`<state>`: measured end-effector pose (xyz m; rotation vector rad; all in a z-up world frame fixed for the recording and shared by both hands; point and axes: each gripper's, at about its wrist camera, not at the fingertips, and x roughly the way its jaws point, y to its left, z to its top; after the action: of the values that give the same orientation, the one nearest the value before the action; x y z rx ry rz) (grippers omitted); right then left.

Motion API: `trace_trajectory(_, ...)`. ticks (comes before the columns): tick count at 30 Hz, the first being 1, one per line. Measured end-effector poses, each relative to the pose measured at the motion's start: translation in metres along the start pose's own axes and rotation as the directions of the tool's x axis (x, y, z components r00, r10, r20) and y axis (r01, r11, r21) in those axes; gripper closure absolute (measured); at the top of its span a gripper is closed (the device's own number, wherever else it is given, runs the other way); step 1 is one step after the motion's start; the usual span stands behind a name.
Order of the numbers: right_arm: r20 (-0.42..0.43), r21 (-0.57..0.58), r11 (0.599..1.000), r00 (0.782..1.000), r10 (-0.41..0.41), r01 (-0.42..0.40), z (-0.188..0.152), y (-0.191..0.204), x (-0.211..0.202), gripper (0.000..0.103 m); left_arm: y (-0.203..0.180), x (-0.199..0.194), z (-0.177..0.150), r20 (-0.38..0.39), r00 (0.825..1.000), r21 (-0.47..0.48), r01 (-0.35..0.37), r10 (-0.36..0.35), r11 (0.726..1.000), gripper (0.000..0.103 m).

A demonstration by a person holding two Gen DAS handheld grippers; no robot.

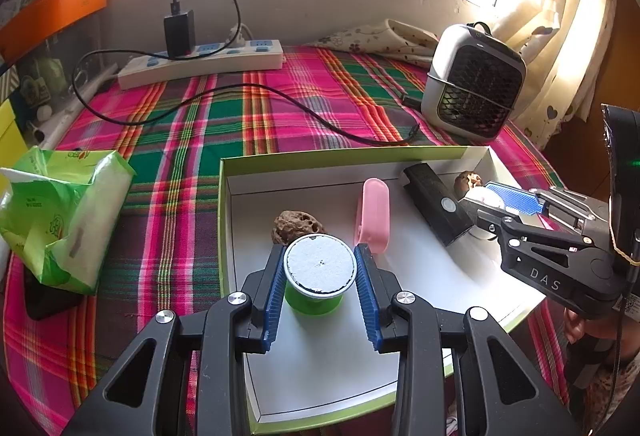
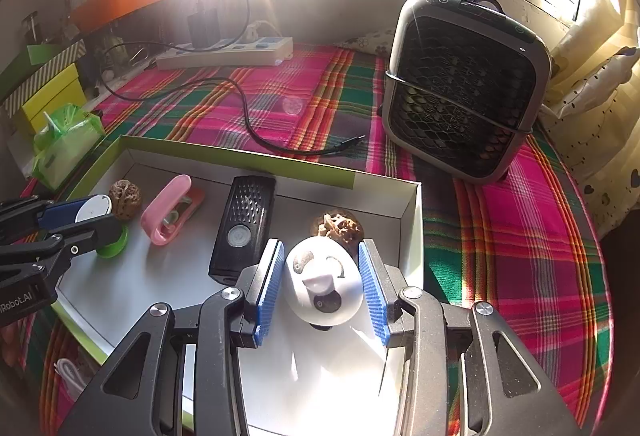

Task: Organize objects
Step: 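Carry the round container in the left tool into the box while the right tool carries the disc object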

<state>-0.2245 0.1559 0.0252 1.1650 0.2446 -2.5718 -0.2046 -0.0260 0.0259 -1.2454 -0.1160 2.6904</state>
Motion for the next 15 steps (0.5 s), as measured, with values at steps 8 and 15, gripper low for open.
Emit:
trace_trajectory(8, 0.005, -0.009, 1.0, 1.0, -0.011, 0.011, 0.0002, 0.0018, 0.0017, 0.063, -0.0018, 0.0024, -0.0004, -0.004, 1.0, 0.002, 0.003, -0.003, 1.0, 0.071)
trace_trajectory(15, 0.005, -0.011, 1.0, 1.0, -0.011, 0.011, 0.0005, 0.0022, 0.002, 0.063, -0.0021, 0.003, -0.0001, -0.006, 1.0, 0.001, 0.004, -0.004, 1.0, 0.071)
